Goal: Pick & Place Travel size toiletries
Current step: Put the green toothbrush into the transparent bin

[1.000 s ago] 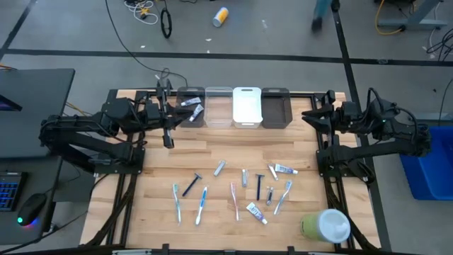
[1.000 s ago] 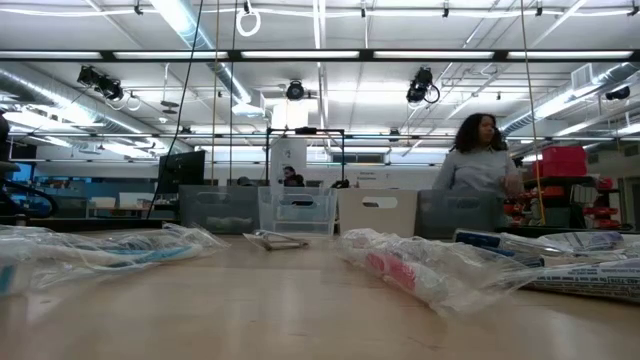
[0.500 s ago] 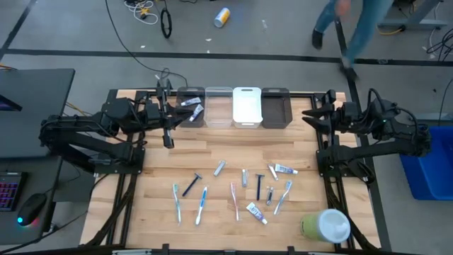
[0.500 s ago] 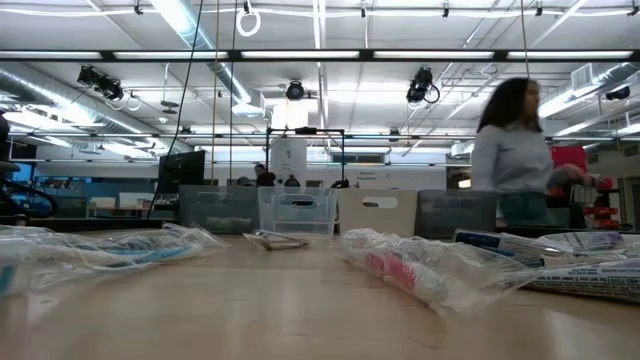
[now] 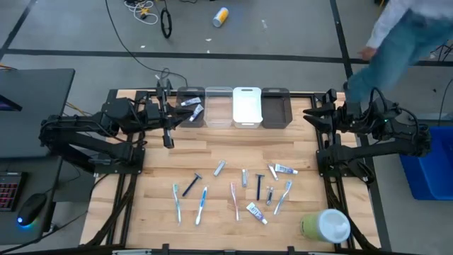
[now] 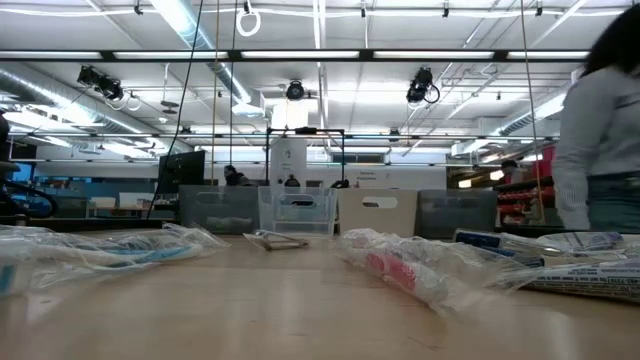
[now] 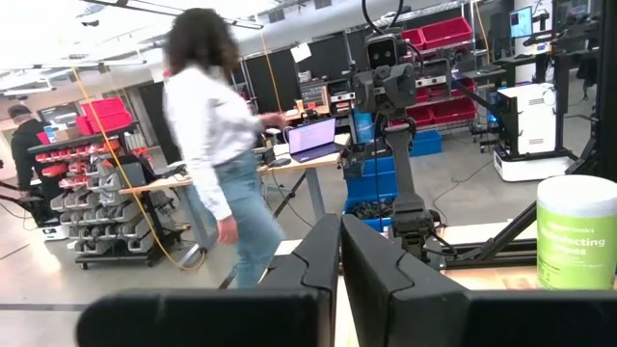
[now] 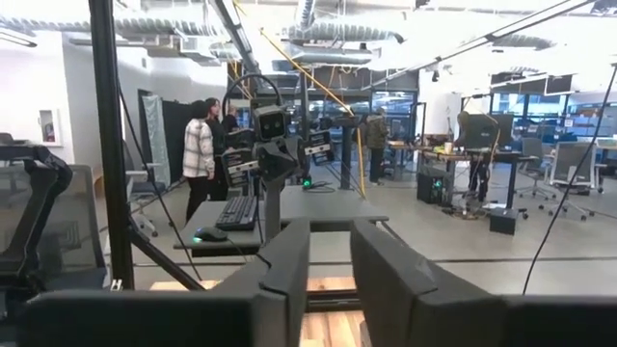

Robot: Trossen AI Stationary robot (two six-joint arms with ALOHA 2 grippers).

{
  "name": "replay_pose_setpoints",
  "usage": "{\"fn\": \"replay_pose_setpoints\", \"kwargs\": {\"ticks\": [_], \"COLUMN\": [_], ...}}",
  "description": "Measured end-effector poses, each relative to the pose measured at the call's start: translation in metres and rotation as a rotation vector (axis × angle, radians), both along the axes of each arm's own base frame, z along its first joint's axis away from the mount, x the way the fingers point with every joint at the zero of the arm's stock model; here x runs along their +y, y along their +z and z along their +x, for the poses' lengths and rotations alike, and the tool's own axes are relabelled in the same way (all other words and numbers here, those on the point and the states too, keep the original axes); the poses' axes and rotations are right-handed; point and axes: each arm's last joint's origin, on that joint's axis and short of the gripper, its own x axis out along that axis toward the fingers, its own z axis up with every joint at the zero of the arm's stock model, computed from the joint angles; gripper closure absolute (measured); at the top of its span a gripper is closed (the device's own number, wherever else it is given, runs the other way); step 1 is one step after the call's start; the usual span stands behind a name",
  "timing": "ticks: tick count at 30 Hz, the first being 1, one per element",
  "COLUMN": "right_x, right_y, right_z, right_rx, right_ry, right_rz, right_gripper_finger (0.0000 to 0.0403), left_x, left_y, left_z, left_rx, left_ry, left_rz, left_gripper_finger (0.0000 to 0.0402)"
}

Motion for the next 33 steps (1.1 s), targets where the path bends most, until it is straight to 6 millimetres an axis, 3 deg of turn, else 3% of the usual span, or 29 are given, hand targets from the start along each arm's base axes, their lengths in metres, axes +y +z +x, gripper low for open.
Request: {"fn": "replay_pose_setpoints", "kwargs": {"ticks": [4,7,15,21,25,33], "right_x": [0.0002,0.0003,0.0003,0.0003,0.0003,0.0003], "right_y": [-0.0002,-0.0005,-0.0007,-0.0004,0.0003,-0.0006], "right_z": [0.0000,0.0001,0.0002,0.0001,0.0000,0.0001], "right_rx": [0.002,0.007,0.011,0.010,0.001,0.010], "right_ry": [0.006,0.004,0.001,-0.004,-0.002,0.001], "right_rz": [-0.011,-0.028,-0.056,-0.080,-0.061,-0.047], "right_gripper_finger": [0.0278,0.0280,0.0368,0.0396,0.0383,0.0300], "left_x": [0.0000,0.0000,0.0001,0.0009,0.0015,0.0015], "left_y": [0.0000,0.0000,0.0000,0.0000,0.0000,0.0000], "left_z": [0.0000,0.0000,0.0000,-0.0003,-0.0004,-0.0004], "left_rx": [0.000,0.000,0.000,0.000,0.000,0.000], "left_ry": [0.000,0.000,0.004,0.034,0.053,0.056], "left_rz": [0.000,0.000,0.000,-0.003,-0.005,-0.005], "left_gripper_finger": [0.0377,0.0377,0.0376,0.0362,0.0350,0.0327]}}
